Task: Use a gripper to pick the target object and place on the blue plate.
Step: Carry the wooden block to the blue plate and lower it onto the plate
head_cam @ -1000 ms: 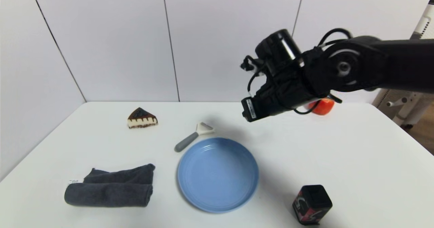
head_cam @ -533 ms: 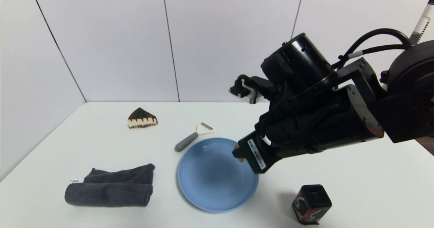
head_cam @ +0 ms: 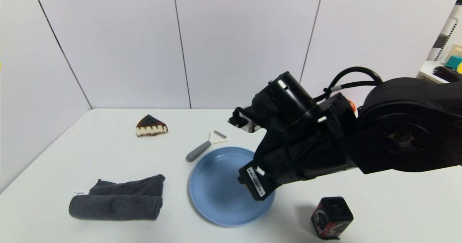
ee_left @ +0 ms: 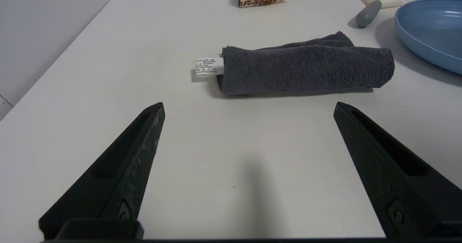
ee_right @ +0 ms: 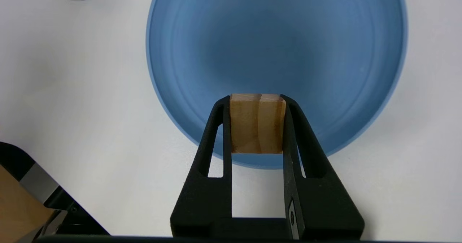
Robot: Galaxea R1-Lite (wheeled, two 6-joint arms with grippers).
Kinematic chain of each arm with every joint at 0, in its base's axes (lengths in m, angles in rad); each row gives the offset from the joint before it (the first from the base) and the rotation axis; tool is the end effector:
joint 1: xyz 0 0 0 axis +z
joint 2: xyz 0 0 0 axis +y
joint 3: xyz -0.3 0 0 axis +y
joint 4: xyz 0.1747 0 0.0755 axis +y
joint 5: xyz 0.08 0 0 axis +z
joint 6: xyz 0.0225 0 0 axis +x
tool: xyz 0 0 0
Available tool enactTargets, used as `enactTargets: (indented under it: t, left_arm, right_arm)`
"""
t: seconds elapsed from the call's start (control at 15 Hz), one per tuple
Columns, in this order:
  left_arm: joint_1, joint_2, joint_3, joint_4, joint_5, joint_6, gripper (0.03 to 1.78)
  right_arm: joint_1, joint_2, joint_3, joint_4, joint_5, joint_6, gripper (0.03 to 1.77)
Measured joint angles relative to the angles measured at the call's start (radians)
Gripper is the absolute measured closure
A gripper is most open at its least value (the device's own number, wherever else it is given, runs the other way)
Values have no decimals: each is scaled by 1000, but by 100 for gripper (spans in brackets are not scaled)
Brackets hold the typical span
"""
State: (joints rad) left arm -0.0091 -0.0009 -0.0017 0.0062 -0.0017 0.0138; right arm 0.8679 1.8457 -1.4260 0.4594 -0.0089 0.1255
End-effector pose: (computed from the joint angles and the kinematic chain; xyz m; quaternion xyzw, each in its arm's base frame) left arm -0.0230 0.0002 0.0753 0.0069 0.0018 -0.0054 1.0000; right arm 0.2181 0.2571 0.2076 -0.1287 0.4082 0.3519 0.8325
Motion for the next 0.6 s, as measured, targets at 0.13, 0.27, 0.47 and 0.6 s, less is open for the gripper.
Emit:
enactTargets:
  t: [0.13,0.27,0.47,0.6]
  left_arm:
    - [0,0,0,0,0,0,12]
    - [0,0,0,0,0,0,12]
    - [0,0,0,0,0,0,12]
    - [0,0,0,0,0,0,12]
  right_arm:
    - [1,34,0,-11,-1,0,140]
    - [-3,66,-2,-17,-3,-1,140]
    - [-5,100,-4,-40,-3,-1,118]
    - [-5,116,-4,-95,-9,0,94]
